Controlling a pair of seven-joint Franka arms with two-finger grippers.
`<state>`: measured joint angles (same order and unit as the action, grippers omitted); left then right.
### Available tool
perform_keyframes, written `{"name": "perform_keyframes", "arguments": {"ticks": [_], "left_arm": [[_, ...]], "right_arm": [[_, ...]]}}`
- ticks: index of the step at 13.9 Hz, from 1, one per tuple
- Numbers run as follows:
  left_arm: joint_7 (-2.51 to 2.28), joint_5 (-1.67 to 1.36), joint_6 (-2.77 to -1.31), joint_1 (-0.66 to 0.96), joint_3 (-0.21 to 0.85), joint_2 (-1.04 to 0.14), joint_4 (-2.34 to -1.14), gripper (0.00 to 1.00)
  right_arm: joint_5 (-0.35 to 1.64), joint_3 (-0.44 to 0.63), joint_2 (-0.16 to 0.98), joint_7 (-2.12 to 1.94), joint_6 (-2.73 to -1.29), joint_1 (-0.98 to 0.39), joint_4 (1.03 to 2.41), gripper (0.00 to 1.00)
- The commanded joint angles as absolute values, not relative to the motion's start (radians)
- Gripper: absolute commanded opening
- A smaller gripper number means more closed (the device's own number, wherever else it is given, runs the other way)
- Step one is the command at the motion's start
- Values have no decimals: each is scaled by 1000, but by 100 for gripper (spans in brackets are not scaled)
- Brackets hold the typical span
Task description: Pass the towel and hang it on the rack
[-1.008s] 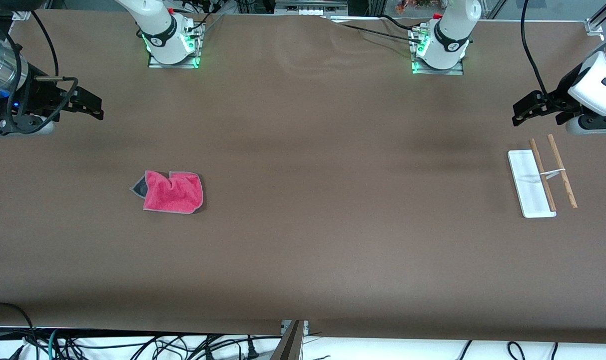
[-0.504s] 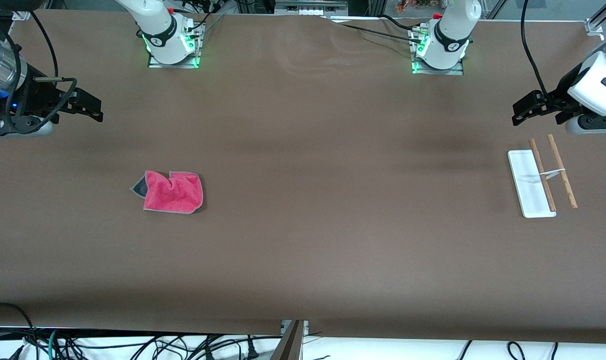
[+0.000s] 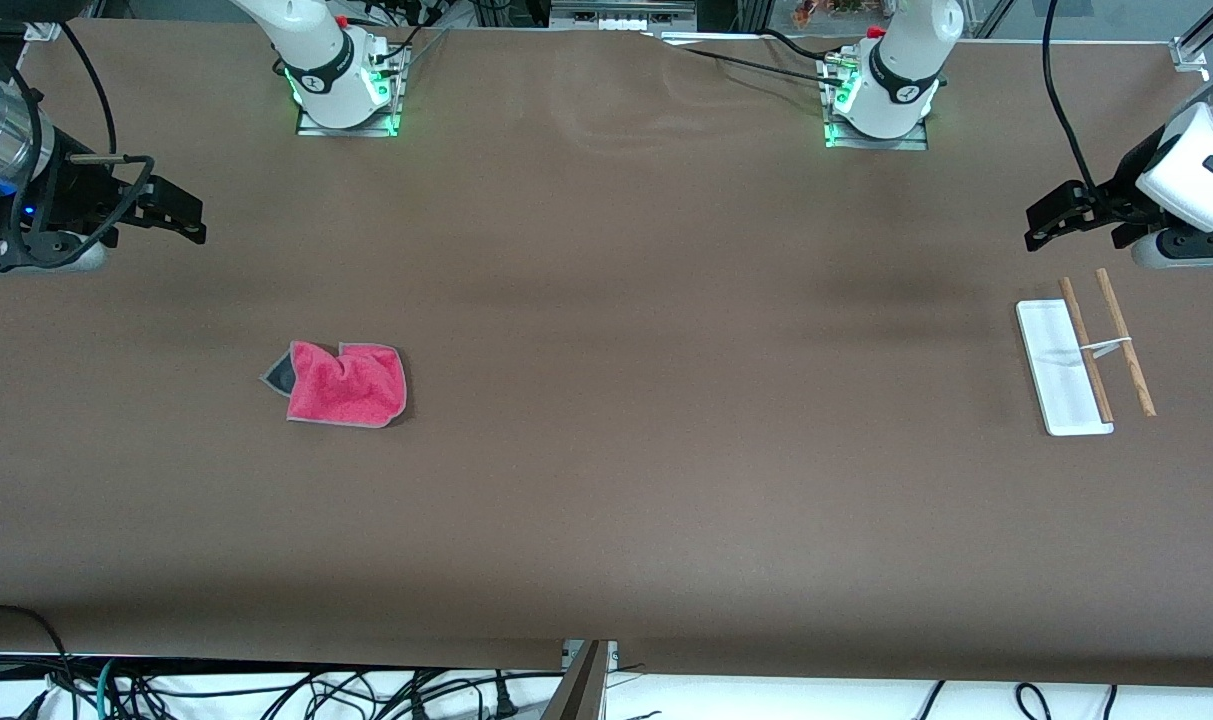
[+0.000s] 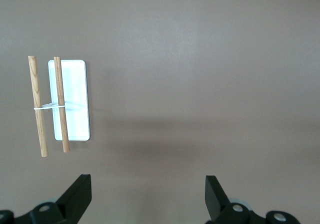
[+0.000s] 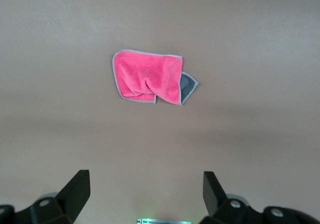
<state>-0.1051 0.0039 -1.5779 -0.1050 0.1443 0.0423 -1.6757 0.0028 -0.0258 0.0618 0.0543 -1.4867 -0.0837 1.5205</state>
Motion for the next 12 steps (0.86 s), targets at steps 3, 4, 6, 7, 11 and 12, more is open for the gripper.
{"name": "perform_keyframes", "arguments": {"ticks": [3, 4, 6, 7, 11, 12], "left_arm": [[-87, 11, -1554, -112, 147, 28, -1641, 100], [-87, 11, -1552, -112, 147, 28, -1641, 100], [-87, 11, -1552, -112, 146, 28, -1640, 100], [-87, 11, -1552, -112, 147, 28, -1640, 100], [-87, 11, -1552, -112, 147, 28, -1641, 100], [-87, 11, -1552, -112, 147, 28, -1641, 100]], "right_arm": [[2, -26, 66, 58, -1525, -83, 1542, 100], [2, -26, 86, 63, -1543, -84, 1540, 100], [9, -32, 173, 71, -1650, -87, 1534, 100], [26, -34, 231, 87, -1723, -107, 1532, 100], [25, -35, 447, 234, -1986, -195, 1526, 100], [25, -37, 500, 238, -2032, -218, 1513, 100]]}}
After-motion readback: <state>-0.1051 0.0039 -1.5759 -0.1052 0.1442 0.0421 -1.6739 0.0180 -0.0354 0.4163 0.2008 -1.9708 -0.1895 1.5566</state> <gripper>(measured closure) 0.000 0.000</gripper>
